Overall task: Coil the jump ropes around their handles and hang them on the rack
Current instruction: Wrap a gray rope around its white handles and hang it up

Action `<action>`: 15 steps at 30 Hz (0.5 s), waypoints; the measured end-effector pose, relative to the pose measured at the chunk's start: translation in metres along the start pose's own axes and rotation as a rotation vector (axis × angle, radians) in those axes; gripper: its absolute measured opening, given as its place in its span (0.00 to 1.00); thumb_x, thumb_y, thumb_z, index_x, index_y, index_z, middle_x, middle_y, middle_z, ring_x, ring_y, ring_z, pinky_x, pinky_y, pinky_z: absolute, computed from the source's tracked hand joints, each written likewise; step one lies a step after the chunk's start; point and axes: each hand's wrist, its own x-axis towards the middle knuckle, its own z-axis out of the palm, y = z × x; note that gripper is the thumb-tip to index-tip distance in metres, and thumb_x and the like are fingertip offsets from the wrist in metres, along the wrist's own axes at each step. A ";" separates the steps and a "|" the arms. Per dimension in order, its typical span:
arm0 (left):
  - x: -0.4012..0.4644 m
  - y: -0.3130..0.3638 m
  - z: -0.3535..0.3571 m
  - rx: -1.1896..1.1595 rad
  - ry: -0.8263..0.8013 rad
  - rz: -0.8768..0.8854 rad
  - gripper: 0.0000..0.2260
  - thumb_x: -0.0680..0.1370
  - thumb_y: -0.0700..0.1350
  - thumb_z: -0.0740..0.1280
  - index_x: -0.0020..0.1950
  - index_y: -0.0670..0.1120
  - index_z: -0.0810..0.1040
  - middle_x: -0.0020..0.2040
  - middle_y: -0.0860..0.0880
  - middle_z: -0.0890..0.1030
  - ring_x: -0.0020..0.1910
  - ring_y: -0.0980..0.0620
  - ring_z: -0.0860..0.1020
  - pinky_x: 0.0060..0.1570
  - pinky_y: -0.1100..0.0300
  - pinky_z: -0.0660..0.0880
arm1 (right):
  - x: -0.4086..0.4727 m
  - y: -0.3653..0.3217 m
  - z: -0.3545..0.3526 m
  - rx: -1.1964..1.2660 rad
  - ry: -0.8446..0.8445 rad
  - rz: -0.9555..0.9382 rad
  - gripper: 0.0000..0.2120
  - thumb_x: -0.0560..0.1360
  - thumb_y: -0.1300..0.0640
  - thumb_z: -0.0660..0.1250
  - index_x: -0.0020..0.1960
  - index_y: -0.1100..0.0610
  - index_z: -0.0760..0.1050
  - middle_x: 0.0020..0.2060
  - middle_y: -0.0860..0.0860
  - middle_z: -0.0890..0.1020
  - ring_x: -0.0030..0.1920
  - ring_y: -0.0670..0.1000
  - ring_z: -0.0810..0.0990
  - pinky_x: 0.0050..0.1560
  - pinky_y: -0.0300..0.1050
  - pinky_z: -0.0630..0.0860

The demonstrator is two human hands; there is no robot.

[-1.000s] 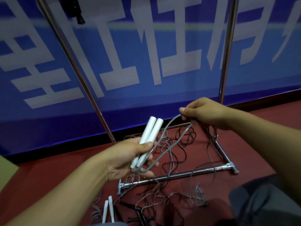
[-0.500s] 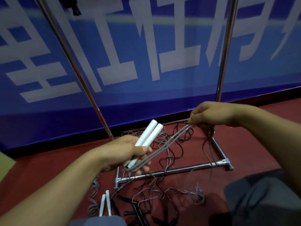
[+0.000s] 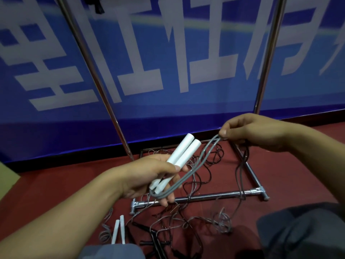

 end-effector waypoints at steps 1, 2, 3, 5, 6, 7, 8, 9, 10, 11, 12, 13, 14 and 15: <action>-0.001 0.000 0.001 0.011 -0.002 0.001 0.07 0.84 0.40 0.59 0.58 0.42 0.76 0.38 0.42 0.81 0.27 0.46 0.80 0.24 0.58 0.78 | 0.000 0.001 0.002 -0.011 0.021 -0.016 0.08 0.78 0.55 0.69 0.42 0.56 0.82 0.31 0.48 0.75 0.30 0.45 0.70 0.35 0.40 0.69; -0.001 0.000 0.003 0.015 -0.002 0.004 0.07 0.84 0.41 0.60 0.57 0.43 0.75 0.39 0.42 0.82 0.27 0.46 0.80 0.23 0.59 0.77 | 0.001 0.002 0.003 -0.022 0.052 -0.032 0.08 0.78 0.55 0.70 0.41 0.56 0.82 0.30 0.49 0.75 0.31 0.46 0.70 0.35 0.42 0.68; -0.002 0.001 0.004 0.023 -0.004 0.005 0.06 0.84 0.42 0.60 0.57 0.43 0.75 0.40 0.41 0.82 0.27 0.47 0.80 0.22 0.60 0.76 | 0.002 0.003 0.005 -0.034 0.088 -0.045 0.09 0.77 0.54 0.70 0.40 0.56 0.82 0.31 0.50 0.74 0.31 0.48 0.69 0.35 0.43 0.68; -0.001 0.000 0.006 0.030 -0.003 0.018 0.07 0.84 0.44 0.60 0.59 0.43 0.73 0.41 0.41 0.83 0.26 0.49 0.79 0.21 0.62 0.74 | 0.004 0.004 0.008 -0.062 0.144 -0.065 0.10 0.77 0.53 0.71 0.40 0.55 0.83 0.31 0.52 0.74 0.33 0.51 0.69 0.37 0.46 0.68; 0.000 -0.001 0.006 0.033 -0.004 0.021 0.07 0.84 0.44 0.60 0.59 0.43 0.73 0.41 0.41 0.83 0.26 0.50 0.79 0.21 0.63 0.73 | 0.005 0.004 0.009 -0.065 0.170 -0.075 0.09 0.77 0.52 0.71 0.40 0.54 0.83 0.32 0.52 0.75 0.34 0.52 0.70 0.38 0.48 0.69; 0.001 -0.002 0.005 0.039 -0.007 0.022 0.08 0.84 0.45 0.61 0.59 0.43 0.73 0.41 0.42 0.83 0.25 0.51 0.78 0.20 0.63 0.73 | 0.006 0.003 0.011 -0.066 0.194 -0.088 0.09 0.77 0.52 0.70 0.41 0.54 0.84 0.32 0.53 0.76 0.35 0.52 0.71 0.39 0.48 0.70; 0.002 -0.003 0.005 0.042 -0.007 0.023 0.08 0.83 0.46 0.61 0.59 0.43 0.73 0.40 0.42 0.83 0.25 0.51 0.78 0.20 0.64 0.72 | 0.008 0.003 0.013 -0.064 0.216 -0.106 0.09 0.78 0.51 0.70 0.42 0.55 0.84 0.33 0.53 0.77 0.35 0.52 0.71 0.40 0.49 0.70; 0.002 -0.003 0.003 0.048 -0.016 0.029 0.10 0.82 0.48 0.62 0.59 0.43 0.74 0.39 0.43 0.83 0.25 0.52 0.77 0.20 0.64 0.71 | 0.009 0.003 0.015 -0.062 0.234 -0.124 0.10 0.78 0.51 0.70 0.43 0.57 0.83 0.34 0.53 0.77 0.35 0.51 0.72 0.41 0.49 0.71; 0.004 -0.004 0.002 0.054 -0.022 0.037 0.13 0.81 0.50 0.63 0.59 0.43 0.74 0.38 0.45 0.83 0.25 0.53 0.77 0.19 0.65 0.71 | 0.010 0.003 0.017 -0.062 0.250 -0.139 0.10 0.78 0.51 0.70 0.44 0.58 0.83 0.33 0.52 0.77 0.35 0.51 0.72 0.41 0.49 0.71; 0.007 -0.007 0.000 0.073 -0.042 0.051 0.15 0.79 0.52 0.64 0.58 0.43 0.75 0.37 0.46 0.82 0.25 0.54 0.76 0.19 0.65 0.71 | 0.011 0.002 0.020 -0.067 0.263 -0.151 0.10 0.79 0.51 0.69 0.45 0.58 0.82 0.33 0.51 0.77 0.34 0.50 0.72 0.40 0.48 0.71; 0.006 -0.006 0.000 0.077 -0.052 0.049 0.16 0.77 0.53 0.65 0.58 0.43 0.76 0.36 0.47 0.81 0.25 0.54 0.76 0.19 0.66 0.71 | 0.012 0.001 0.023 -0.071 0.275 -0.162 0.10 0.79 0.52 0.69 0.45 0.58 0.82 0.33 0.51 0.78 0.34 0.50 0.73 0.39 0.47 0.71; 0.007 -0.006 0.000 0.073 -0.062 0.045 0.16 0.77 0.54 0.66 0.57 0.44 0.77 0.35 0.47 0.80 0.25 0.55 0.75 0.20 0.66 0.71 | 0.013 0.000 0.026 -0.070 0.288 -0.173 0.10 0.79 0.52 0.68 0.45 0.57 0.82 0.33 0.51 0.77 0.34 0.50 0.72 0.39 0.47 0.71; 0.008 -0.007 -0.001 0.075 -0.070 0.032 0.16 0.77 0.54 0.66 0.57 0.44 0.78 0.35 0.48 0.79 0.25 0.55 0.75 0.20 0.66 0.71 | 0.014 -0.001 0.029 -0.059 0.300 -0.185 0.09 0.80 0.53 0.68 0.45 0.57 0.82 0.33 0.51 0.77 0.34 0.50 0.72 0.38 0.47 0.71; 0.009 -0.007 -0.001 0.125 -0.083 0.029 0.16 0.78 0.54 0.66 0.58 0.44 0.78 0.36 0.48 0.79 0.25 0.56 0.75 0.20 0.66 0.71 | 0.016 -0.002 0.031 -0.045 0.313 -0.199 0.09 0.80 0.53 0.68 0.45 0.57 0.82 0.33 0.51 0.77 0.34 0.51 0.71 0.38 0.47 0.70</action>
